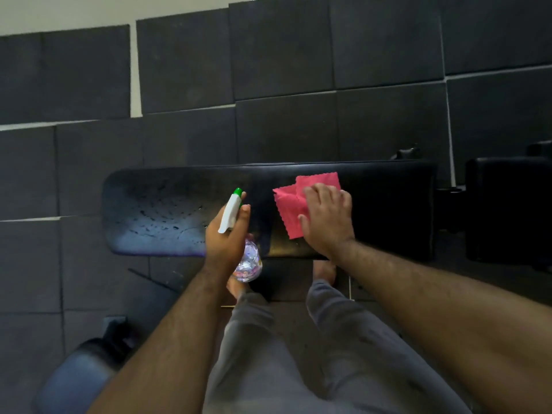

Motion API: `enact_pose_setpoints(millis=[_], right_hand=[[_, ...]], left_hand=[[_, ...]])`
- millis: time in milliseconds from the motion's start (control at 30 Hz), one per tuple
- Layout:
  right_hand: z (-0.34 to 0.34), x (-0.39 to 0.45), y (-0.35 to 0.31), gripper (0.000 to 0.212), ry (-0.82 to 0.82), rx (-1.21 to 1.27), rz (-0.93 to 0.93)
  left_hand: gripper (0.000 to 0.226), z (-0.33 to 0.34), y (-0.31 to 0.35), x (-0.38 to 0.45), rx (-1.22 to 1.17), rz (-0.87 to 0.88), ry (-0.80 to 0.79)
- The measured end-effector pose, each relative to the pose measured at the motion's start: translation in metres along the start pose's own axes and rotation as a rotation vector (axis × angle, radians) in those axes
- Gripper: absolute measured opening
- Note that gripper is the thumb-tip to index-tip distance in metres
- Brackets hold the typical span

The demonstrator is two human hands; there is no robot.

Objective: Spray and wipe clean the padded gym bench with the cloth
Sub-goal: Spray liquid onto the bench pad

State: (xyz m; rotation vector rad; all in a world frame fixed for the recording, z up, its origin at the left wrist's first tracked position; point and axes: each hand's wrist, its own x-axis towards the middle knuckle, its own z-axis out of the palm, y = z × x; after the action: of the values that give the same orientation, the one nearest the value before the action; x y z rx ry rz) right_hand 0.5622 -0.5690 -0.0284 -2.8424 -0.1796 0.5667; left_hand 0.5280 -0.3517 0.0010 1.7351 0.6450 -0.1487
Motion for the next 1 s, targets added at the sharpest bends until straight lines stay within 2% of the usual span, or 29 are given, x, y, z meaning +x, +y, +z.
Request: enact_pose_setpoints(millis=[100, 167, 333, 500, 567, 700, 800, 933, 1000], right_hand=[[0.011, -0.003, -0.044, 0.078, -0.198, -0.025, -0.207], [0.019, 0.002, -0.076, 0.084, -0.287, -0.046, -0.308], [0.044, 0.026, -0.167, 0.084, -0.318, -0.095, -0.464], [0.078, 0.047, -0.251, 0.089, -0.351, -0.162, -0.519], [0.092, 0.052, -0.277, 0.093, -0.363, -0.177, -0.528], [0.111, 0.054, -0.297, 0.096, -0.407, -0.243, -0.485], [0.116, 0.053, -0.298, 0.095, -0.418, -0.278, -0.466], [0.113, 0.056, -0.293, 0.093, -0.443, -0.283, -0.478], [0.11, 0.059, -0.291, 0.093, -0.464, -0.285, -0.486]], left_hand=[[0.013, -0.03, -0.006, 0.001, 0.055, -0.051, 0.047], [0.013, -0.057, -0.016, 0.002, 0.087, -0.115, 0.09], [0.04, -0.135, -0.048, 0.012, 0.032, -0.244, 0.253], [0.023, -0.202, -0.092, 0.039, 0.033, -0.391, 0.314], [0.026, -0.226, -0.113, 0.049, 0.057, -0.466, 0.313], [0.062, -0.257, -0.135, 0.066, 0.187, -0.553, 0.27], [0.078, -0.27, -0.136, 0.074, 0.313, -0.594, 0.226], [0.081, -0.28, -0.132, 0.084, 0.415, -0.528, 0.21], [0.081, -0.283, -0.124, 0.091, 0.356, -0.491, 0.215]])
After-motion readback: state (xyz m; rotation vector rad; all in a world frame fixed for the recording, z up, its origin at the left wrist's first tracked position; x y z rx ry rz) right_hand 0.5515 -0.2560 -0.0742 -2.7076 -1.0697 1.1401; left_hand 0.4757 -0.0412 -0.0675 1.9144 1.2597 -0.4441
